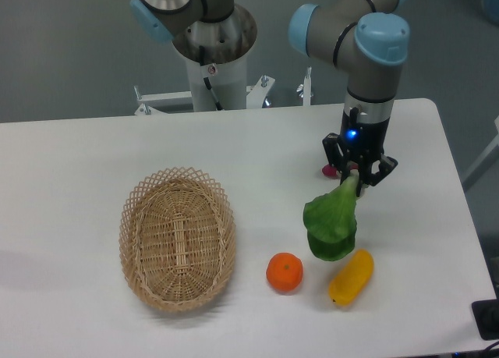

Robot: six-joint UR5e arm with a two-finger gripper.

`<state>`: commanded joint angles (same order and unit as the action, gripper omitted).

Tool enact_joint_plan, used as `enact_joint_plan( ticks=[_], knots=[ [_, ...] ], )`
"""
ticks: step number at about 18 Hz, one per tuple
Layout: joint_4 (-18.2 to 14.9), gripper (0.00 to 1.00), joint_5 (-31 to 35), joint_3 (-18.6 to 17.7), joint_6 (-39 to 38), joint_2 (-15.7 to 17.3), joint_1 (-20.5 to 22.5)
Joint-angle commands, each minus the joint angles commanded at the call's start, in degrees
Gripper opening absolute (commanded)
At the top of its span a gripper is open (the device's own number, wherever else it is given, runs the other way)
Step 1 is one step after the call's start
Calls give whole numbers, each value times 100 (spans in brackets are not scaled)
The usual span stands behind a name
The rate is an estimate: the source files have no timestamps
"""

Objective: Place the green vegetable on the table
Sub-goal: 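Move the held green bok choy down toward the table beside the orange, then lower the bok choy onto the table and open the gripper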

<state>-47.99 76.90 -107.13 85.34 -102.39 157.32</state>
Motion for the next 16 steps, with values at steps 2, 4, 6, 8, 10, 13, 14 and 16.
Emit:
enact_joint_plan(
  ticks=[2, 4, 6, 8, 10, 13, 14, 16],
  knots=[
    [105, 37, 9, -123, 307, -26, -17],
    [228, 37, 175, -272, 483, -96, -18],
    [220, 37, 325, -299, 755, -140, -61],
    [229, 37, 387, -387, 1080, -237, -79],
    [237, 38, 439, -396, 1266, -377, -140],
    [237, 38, 545, -361, 1266, -580, -290],
    [263, 38, 545, -396, 1266, -624, -316],
    [281, 40, 554, -414, 1249, -624, -325]
  ],
)
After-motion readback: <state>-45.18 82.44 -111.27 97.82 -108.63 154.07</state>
